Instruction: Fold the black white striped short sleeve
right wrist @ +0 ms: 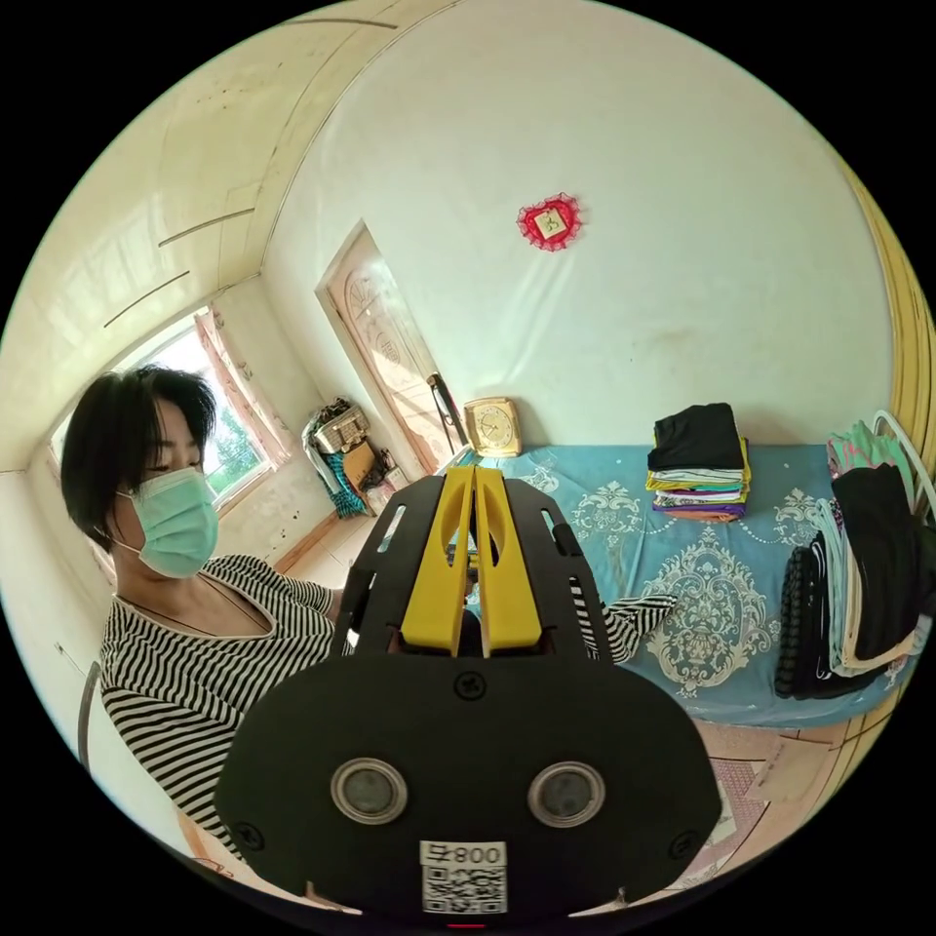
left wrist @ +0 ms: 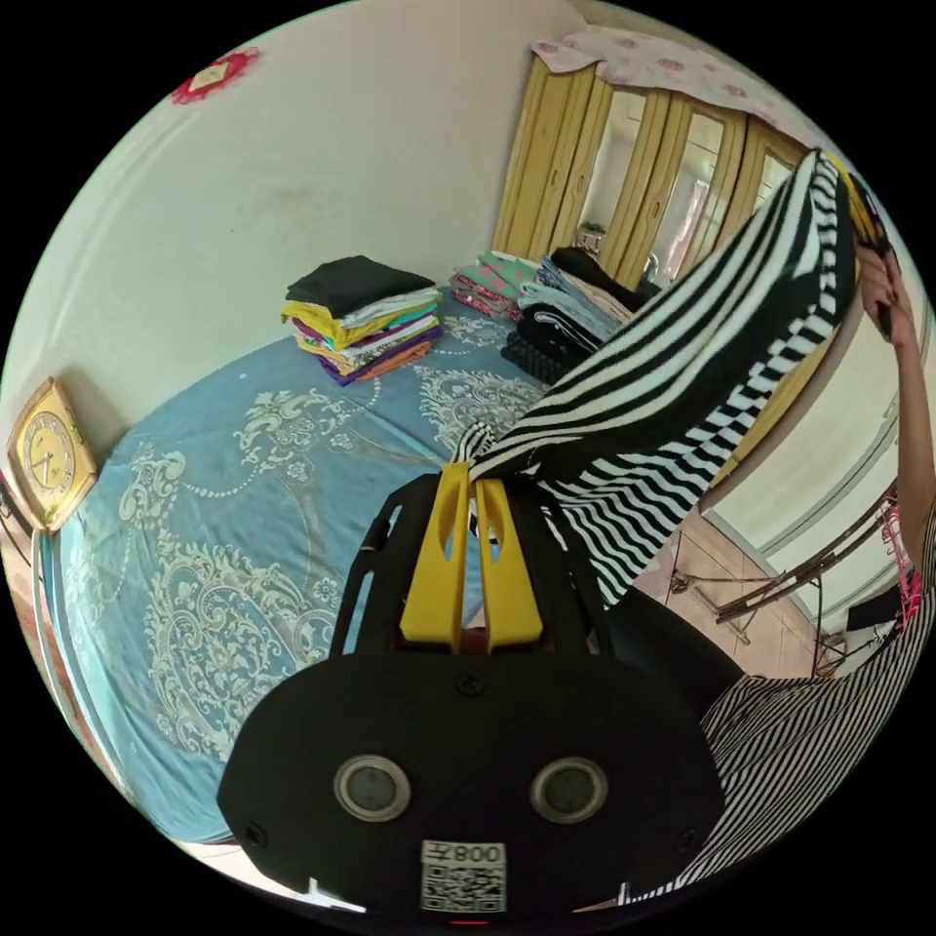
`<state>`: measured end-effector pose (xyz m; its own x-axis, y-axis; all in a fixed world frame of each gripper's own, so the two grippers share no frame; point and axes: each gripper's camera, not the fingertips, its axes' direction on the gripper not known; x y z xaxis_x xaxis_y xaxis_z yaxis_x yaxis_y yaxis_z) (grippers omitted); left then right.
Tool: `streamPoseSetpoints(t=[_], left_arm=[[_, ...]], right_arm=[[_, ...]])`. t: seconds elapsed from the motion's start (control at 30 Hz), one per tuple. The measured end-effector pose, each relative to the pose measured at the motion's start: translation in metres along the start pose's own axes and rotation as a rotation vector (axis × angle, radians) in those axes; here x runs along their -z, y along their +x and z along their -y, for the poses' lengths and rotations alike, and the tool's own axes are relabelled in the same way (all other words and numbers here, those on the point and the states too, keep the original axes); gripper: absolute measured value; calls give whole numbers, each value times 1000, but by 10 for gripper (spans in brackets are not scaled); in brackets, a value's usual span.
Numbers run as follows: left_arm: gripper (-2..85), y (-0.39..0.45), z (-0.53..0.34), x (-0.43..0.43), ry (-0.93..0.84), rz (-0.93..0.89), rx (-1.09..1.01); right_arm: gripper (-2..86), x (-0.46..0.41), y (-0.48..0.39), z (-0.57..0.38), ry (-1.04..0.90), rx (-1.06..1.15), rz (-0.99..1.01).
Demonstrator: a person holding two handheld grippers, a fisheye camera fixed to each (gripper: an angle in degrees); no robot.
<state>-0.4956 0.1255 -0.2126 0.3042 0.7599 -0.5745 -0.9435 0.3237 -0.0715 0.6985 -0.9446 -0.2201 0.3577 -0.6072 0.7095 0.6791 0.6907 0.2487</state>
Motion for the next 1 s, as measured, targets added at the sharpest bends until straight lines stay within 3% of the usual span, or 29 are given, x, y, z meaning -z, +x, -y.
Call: streamPoseSetpoints(t=[0.27,0.53,0.73,1.0], left_arm=[[3,-11,-37,241,288,192,13],[2,61,-93,451,517,474,-130],[3,107,-142,560,632,555,-165],[2,155,-221,644,628,610,-192]], right_arm=[[0,47,4,-10,118,6,47],[0,72,-21,-20,195,63,150],[0,85,-66,-32,231,145,207],[-1,91,-135,-76,265,253,255]])
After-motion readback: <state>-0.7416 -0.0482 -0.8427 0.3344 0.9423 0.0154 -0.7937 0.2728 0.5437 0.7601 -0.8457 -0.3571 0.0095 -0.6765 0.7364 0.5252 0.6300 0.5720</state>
